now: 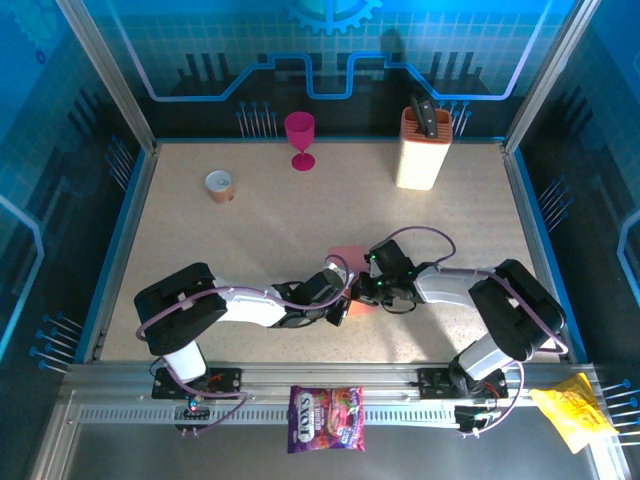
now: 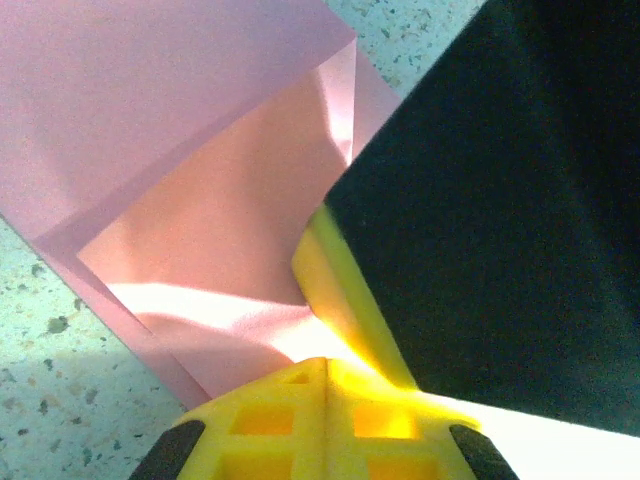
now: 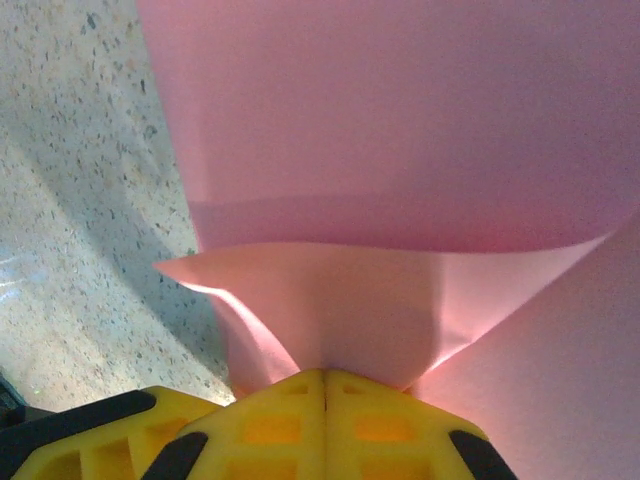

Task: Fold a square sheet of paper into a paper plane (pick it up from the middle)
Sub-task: Fold the triangle a second time at the center of the table.

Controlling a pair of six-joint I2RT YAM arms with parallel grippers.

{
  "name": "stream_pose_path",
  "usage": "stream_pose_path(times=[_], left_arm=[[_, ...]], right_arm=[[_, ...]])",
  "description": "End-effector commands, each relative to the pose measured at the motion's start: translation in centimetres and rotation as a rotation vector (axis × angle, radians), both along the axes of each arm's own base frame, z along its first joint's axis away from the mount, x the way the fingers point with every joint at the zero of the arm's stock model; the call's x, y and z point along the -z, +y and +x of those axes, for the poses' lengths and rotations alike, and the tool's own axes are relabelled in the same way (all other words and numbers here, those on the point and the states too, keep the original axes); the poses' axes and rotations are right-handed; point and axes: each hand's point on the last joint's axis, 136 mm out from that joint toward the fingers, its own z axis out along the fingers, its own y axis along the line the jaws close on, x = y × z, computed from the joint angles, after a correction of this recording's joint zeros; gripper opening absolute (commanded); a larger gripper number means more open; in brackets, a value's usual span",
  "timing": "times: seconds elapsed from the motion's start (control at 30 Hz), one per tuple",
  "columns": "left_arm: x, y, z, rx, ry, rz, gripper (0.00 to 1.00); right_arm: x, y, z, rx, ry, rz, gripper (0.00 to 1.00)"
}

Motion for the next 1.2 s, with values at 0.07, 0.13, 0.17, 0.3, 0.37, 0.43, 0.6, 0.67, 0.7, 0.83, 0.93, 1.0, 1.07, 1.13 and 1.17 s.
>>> stream_pose_path(times=[0.07,0.13,0.17,0.3,0.37,0.43,0.6,0.67,0.7,0.83,0.93,1.0,1.07,1.13,1.17], left_arm=[[4.9,3.7,-2.8,0.023,0.122,0.171,0.00],[5.0,3.7,-3.0,0.026,0.123,0.171,0.00],[5.1,3.8,-3.1,0.028,0.127,0.173,0.00],[5.2,3.8,-3.2,0.029,0.129,0.175,0.00],[5.3,3.8,-3.2,0.030,0.129,0.176,0.00],[5.3,3.8,-3.2,0.031,0.130,0.176,0.00],[5.3,3.7,-3.2,0.033,0.130,0.174,0.00],[5.2,3.7,-3.2,0.032,0.128,0.174,0.00],[5.2,3.7,-3.3,0.034,0.128,0.174,0.00],[5.3,3.8,-3.3,0.032,0.130,0.174,0.00],[5.4,3.8,-3.4,0.033,0.131,0.176,0.00],[5.4,3.8,-3.4,0.033,0.131,0.177,0.00],[5.4,3.8,-3.4,0.031,0.130,0.176,0.00],[5.4,3.7,-3.3,0.027,0.130,0.172,0.00],[5.3,3.7,-3.3,0.027,0.129,0.169,0.00]], right_arm=[[1.3,-2.7,0.8,0.036,0.025,-0.083,0.00],[1.2,-3.0,1.2,0.041,0.025,-0.087,0.00],[1.2,-3.1,1.5,0.042,0.023,-0.087,0.00],[1.1,-3.7,2.3,0.050,0.024,-0.094,0.00],[1.0,-4.0,2.7,0.054,0.022,-0.098,0.00],[0.9,-4.4,3.2,0.063,0.020,-0.098,0.00],[1.4,-5.7,4.4,0.087,0.024,-0.117,0.00],[1.8,-6.2,4.6,0.098,0.035,-0.118,0.00],[2.1,-6.6,4.7,0.103,0.039,-0.124,0.00],[2.2,-8.3,5.5,0.149,0.048,-0.111,0.00],[1.9,-9.3,6.1,0.173,0.046,-0.102,0.00],[1.6,-9.8,6.6,0.184,0.041,-0.099,0.00],[1.3,-10.4,6.9,0.199,0.036,-0.089,0.00],[0.6,-10.4,7.0,0.203,0.027,-0.071,0.00],[0.2,-10.2,6.9,0.200,0.023,-0.056,0.00]])
